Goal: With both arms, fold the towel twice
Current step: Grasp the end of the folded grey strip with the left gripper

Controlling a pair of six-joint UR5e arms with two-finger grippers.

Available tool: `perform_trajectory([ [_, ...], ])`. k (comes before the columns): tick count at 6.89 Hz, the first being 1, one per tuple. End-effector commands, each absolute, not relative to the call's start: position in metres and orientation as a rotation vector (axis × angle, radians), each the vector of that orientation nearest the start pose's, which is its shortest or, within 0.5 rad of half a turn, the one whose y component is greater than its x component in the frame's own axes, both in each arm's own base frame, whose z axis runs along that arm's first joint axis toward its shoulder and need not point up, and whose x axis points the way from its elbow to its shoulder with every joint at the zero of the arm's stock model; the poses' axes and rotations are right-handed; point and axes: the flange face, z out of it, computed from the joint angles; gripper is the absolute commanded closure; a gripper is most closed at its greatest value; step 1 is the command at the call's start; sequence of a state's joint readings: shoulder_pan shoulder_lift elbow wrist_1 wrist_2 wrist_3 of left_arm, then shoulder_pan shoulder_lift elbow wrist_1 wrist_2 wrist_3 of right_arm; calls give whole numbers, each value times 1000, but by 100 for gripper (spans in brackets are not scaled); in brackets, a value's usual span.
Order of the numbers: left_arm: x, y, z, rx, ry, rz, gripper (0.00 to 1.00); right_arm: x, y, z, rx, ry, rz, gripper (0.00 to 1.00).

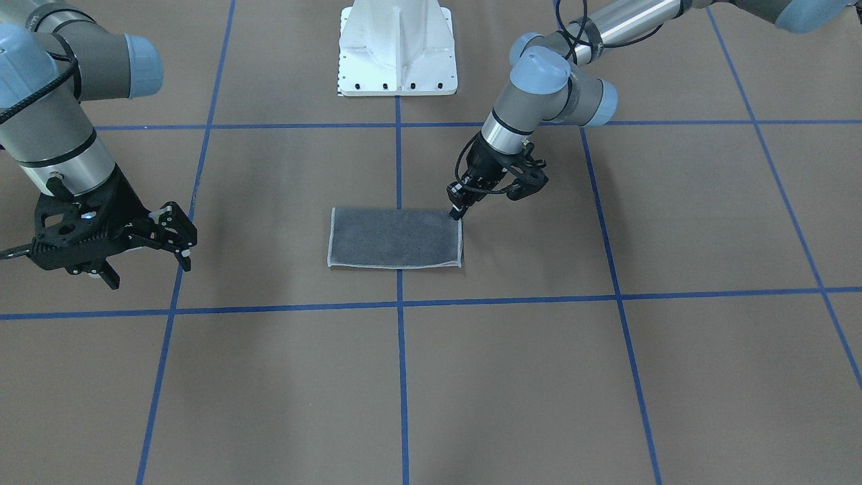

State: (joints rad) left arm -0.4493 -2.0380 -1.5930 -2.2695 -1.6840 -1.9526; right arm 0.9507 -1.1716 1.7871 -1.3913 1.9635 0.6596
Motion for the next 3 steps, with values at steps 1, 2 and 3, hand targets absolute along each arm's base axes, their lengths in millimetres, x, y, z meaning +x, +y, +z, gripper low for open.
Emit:
perform_trajectory([
  [1,540,-404,299,-32,1224,-663,100,-282,-561,321,408,-766,-117,0],
  [2,534,-407,310,-12,1207,-656,100,-281,-562,321,408,-765,-116,0],
  [3,514,-397,325,17,1197,-611,100,-281,-562,321,408,-765,-116,0],
])
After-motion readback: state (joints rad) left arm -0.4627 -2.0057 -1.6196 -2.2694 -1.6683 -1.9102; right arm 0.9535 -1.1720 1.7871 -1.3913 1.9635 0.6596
